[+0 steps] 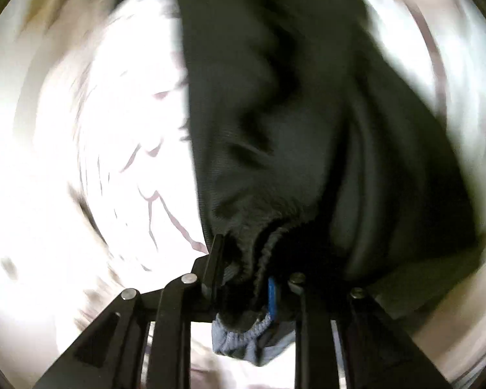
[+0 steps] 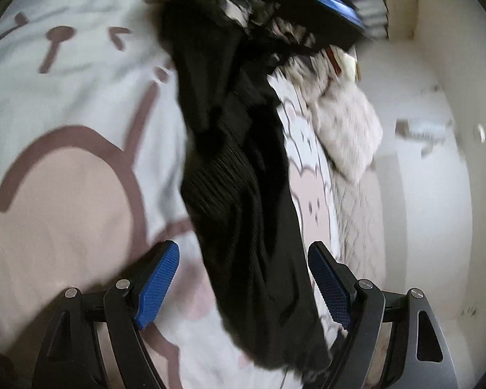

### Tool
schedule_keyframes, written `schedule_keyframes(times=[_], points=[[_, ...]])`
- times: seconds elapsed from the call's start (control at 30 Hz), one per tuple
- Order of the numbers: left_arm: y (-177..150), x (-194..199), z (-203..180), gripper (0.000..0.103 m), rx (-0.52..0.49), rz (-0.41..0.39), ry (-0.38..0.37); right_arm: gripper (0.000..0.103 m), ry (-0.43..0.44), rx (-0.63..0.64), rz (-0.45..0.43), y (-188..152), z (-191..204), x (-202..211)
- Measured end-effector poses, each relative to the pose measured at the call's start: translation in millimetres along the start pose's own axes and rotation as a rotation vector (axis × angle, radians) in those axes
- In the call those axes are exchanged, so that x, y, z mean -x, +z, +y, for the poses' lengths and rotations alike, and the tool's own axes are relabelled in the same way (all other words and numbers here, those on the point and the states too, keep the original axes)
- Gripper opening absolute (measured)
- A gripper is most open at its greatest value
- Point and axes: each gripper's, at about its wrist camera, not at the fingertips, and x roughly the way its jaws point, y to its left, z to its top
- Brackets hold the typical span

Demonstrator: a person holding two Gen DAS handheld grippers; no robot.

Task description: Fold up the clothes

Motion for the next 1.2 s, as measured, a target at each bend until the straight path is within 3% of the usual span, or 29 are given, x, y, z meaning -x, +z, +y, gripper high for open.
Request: schedule_keyframes(times=[0.07,0.17,0.37,0.5,0.77,0.93,1.03,1.13,1.2], points=[[3.1,19.8,29.9,0.02,0.228,-0.062,-0.047,0.081,-0.03,0.027,-0.016,5.3,8.3,-0.9],[1.4,41.8,64.1,0.02,0.454,-0.145,-0.1,0.081,-0.062,0.004,-0.01,13.0,12.6,-6.2],[-12.5,73.8,82.7,0.02,0.664,-0.268,-0.2,0.081,-0.163,-0.037,-0.013,25.5,20.6,-28.8],[-13.6,78.6,89.0,0.02,0.781,-0.34,-0.266,0.081,-0.221,-0.114,0.056,36.7,21.3,-39.6],[-4.5,107.6,102.8,0.02,0.896,-0.476,-0.34,0.081,-0.503,-0.219,0.163,63.0,32.3,-48.8],[1.4,129.7,105.9,0.02,0.93,-0.532,-0.358,0.082,-0.517,-0.549,0.198,72.8,-5.7,-25.6],[4.5,140.0,104.1,0.02,0.929,-0.547,-0.362,0.082,-0.568,-0.723,0.183,73.1,-21.0,-4.4],[5.2,146.4,101.8,0.02,0.939,-0.557,-0.379,0.082,-0.629,-0.808,0.163,73.7,-30.2,3.1],[4.9,150.4,100.7,0.02,0.948,-0.568,-0.393,0.083,-0.64,-0.815,0.202,78.4,-34.3,-10.9]])
